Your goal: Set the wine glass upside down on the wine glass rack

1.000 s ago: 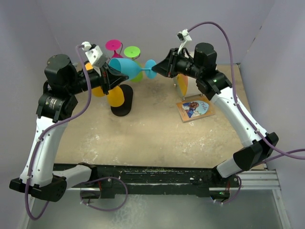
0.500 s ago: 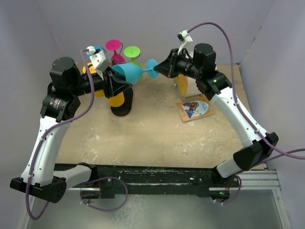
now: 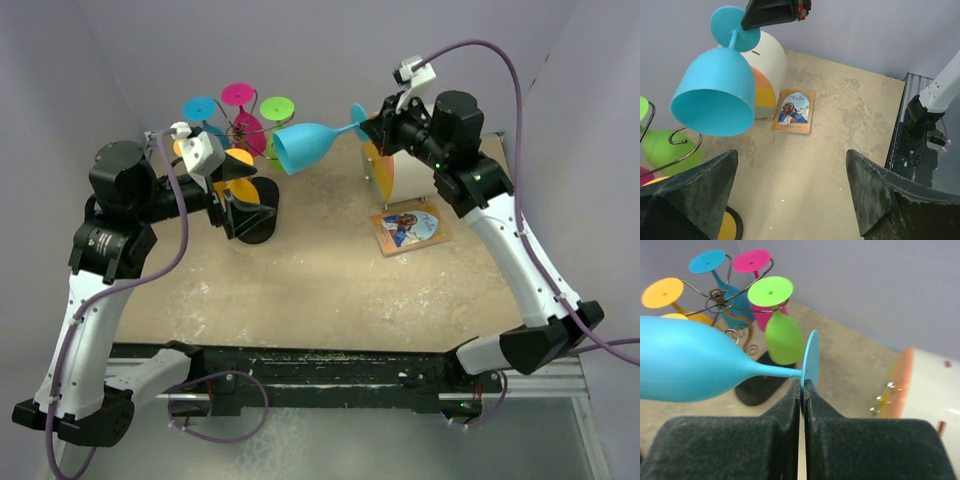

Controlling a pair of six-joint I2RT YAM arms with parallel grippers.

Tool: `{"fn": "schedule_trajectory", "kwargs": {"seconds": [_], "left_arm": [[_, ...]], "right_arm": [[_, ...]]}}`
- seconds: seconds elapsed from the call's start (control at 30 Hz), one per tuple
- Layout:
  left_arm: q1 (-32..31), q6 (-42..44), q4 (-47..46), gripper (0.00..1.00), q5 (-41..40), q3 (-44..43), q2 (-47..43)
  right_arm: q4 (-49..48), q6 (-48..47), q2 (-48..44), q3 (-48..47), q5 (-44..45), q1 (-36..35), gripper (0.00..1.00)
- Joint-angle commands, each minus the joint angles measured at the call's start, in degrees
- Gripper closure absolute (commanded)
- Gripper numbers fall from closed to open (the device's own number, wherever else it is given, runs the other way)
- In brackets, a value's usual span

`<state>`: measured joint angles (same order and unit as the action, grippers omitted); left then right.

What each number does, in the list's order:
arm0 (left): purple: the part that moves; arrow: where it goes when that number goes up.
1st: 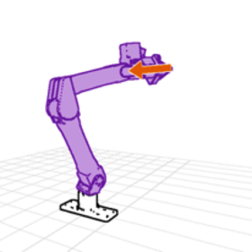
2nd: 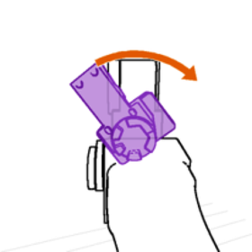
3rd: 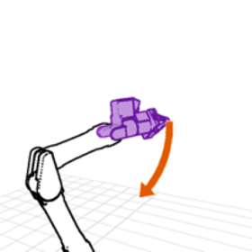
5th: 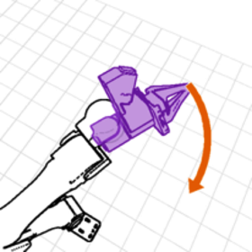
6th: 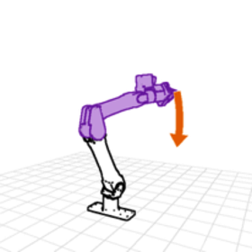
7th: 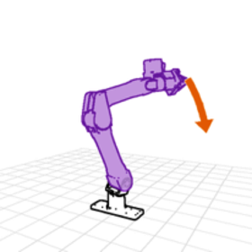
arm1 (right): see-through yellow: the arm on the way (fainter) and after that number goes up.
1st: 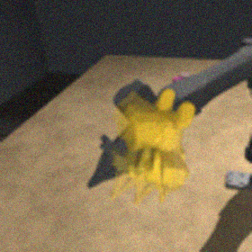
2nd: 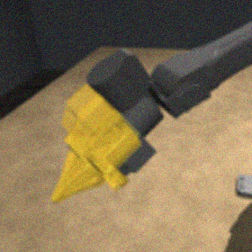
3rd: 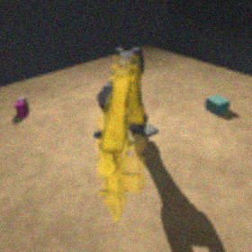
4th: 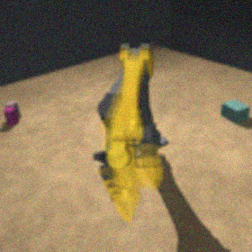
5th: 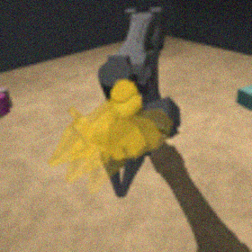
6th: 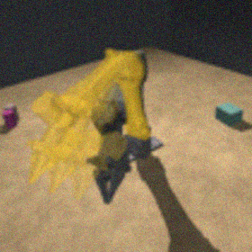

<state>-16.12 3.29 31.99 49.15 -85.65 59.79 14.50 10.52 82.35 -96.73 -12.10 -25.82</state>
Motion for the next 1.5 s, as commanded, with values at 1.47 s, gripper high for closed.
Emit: {"fn": "schedule_trajectory", "kwargs": {"seconds": [1.47], "left_arm": [[5.75, 8.33, 4.30, 0.01, -50.17, -3.38, -8.16]], "right_arm": [[-14.74, -79.69, 8.44, 1.20, 17.52, -18.06, 1.00]]}}
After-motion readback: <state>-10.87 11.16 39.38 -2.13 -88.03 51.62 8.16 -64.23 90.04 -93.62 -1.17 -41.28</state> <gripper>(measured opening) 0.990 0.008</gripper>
